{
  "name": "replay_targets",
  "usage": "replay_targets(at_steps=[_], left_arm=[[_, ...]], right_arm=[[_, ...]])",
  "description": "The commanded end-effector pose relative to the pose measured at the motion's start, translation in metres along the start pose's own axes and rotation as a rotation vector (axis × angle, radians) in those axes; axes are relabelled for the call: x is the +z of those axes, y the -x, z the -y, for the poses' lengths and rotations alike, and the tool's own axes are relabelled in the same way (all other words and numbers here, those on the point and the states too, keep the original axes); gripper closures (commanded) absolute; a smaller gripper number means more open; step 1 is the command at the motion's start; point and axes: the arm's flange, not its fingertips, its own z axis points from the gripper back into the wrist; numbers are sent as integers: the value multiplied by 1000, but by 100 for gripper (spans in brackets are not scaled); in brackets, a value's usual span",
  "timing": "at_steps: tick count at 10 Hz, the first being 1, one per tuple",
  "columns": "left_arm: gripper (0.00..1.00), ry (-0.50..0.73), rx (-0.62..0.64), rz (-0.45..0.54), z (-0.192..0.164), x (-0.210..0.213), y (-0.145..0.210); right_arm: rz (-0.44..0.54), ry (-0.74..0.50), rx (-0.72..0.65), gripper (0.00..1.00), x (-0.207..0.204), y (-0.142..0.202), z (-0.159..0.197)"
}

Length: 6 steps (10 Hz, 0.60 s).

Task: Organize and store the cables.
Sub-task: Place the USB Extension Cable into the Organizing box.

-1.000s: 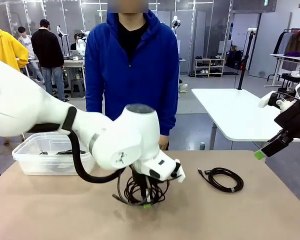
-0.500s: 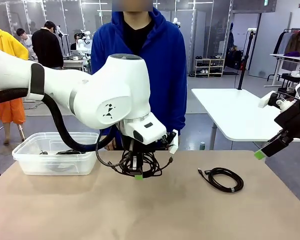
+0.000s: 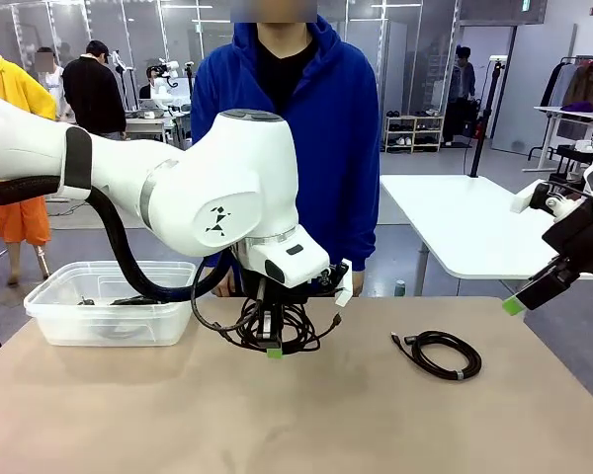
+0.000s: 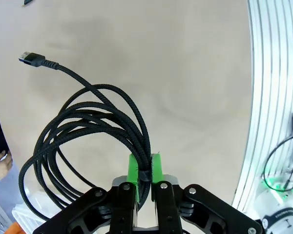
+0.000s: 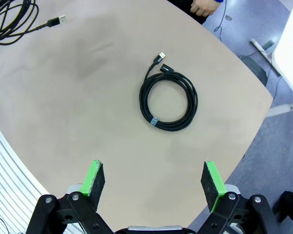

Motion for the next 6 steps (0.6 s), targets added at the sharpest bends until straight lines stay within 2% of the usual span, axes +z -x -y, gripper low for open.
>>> replay_targets(at_steps=[1,3,6], left_arm=[[88,-1,-3,0,0,0,0],[88,-24,-26,6,-14,21,31],[88,-99,-45,40,-30,43,100]], right_arm=[[-4,3,-5,0,1,0,0],[-4,3,-5,0,1,0,0],[-4,3,-5,0,1,0,0]])
